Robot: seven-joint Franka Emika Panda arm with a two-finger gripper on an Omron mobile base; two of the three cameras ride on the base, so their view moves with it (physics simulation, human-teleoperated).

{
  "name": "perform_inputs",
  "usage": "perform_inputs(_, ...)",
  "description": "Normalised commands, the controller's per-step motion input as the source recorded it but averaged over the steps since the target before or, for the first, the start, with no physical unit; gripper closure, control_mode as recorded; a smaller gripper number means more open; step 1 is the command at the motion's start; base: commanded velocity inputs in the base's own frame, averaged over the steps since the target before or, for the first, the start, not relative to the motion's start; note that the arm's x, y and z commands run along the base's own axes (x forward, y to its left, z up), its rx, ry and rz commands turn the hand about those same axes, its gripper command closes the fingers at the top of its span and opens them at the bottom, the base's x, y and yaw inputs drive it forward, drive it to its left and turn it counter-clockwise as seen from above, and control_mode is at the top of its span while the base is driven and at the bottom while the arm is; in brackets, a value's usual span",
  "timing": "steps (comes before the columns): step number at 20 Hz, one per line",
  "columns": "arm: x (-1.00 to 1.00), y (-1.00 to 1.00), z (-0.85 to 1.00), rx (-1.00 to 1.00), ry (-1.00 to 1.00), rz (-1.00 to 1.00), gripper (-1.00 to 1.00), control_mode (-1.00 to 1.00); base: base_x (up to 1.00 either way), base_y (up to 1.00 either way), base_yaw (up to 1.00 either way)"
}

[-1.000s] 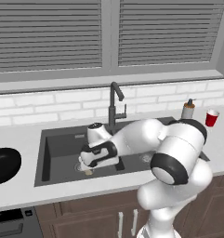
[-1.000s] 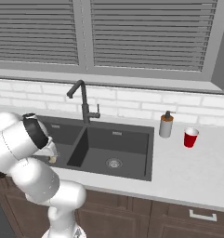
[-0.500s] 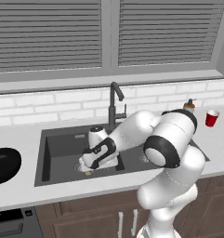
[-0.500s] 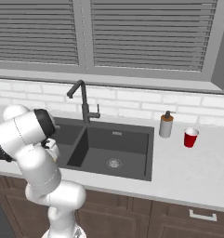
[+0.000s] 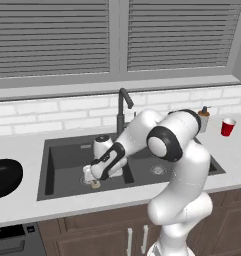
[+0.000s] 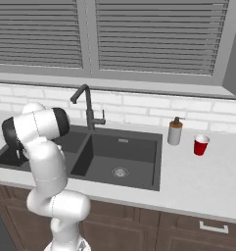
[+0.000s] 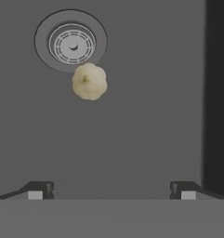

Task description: Pick the garlic from the sink and place it in the bowl. Then pick the bowl and place it in the microwave. Then close the microwave door and press the start button.

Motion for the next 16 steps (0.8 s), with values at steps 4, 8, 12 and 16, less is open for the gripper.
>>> perform_inputs(4,0.07,0.04,-0.27,0.00,-0.03,0.00,-1.00,-1.00,0.00,0.00,0.00)
perform_inputs(8,0.06,0.02,-0.30,0.00,-0.03,0.00,-1.00,-1.00,0.00,0.00,0.00)
perform_inputs(12,0.20,0.00,-0.25,0.01,-0.12,0.00,-1.00,-1.00,0.00,0.00,0.00)
perform_inputs(16,0.28,0.03,-0.20,0.03,-0.17,0.00,-1.00,-1.00,0.00,0.00,0.00)
